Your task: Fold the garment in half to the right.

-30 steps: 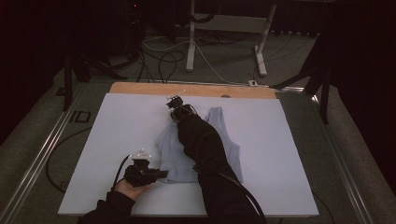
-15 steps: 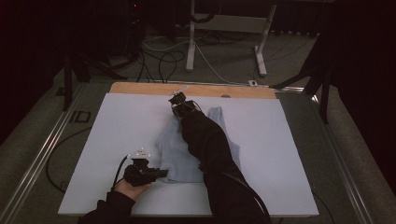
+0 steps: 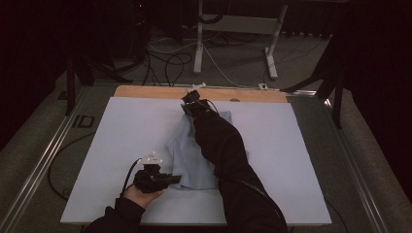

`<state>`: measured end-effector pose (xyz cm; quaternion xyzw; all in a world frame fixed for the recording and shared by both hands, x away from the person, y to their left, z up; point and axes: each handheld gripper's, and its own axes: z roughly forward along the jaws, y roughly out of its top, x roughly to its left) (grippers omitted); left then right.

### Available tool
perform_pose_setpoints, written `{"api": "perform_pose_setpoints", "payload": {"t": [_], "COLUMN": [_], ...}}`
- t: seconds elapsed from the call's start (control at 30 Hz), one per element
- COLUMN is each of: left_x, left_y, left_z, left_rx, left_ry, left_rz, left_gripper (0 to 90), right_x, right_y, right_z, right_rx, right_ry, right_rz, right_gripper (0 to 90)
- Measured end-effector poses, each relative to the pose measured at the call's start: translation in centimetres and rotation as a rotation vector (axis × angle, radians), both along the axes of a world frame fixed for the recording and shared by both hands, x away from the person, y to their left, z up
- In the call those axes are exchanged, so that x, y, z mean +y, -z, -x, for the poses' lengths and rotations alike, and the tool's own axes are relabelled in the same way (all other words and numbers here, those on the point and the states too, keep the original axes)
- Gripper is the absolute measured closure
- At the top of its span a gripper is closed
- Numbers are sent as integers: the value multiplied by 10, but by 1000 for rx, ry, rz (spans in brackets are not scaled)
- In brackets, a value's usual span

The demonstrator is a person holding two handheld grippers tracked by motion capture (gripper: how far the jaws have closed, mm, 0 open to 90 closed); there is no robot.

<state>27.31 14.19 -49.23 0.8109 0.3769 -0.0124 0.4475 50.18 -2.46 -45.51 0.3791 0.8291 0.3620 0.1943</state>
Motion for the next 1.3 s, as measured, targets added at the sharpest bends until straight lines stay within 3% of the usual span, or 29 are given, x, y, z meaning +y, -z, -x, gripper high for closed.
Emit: {"api": "perform_pose_setpoints", "payload": {"t": [0.3, 0.83, 1.3], "left_x": [-21, -64, -104], "left_y": [-21, -37, -35], "left_z": [0, -2, -8], "left_rx": [-33, -57, -57], "left_ry": [45, 128, 182], "left_rz": [13, -25, -75], "left_gripper": [860, 860, 860], "right_x": [-20, -65, -106], "right_y": [-16, -34, -25], "right_z": [5, 13, 17], "right_rx": [-22, -37, -39], "right_ry": [10, 23, 47], "right_rz": [-49, -117, -144], "right_gripper": [857, 857, 856]}}
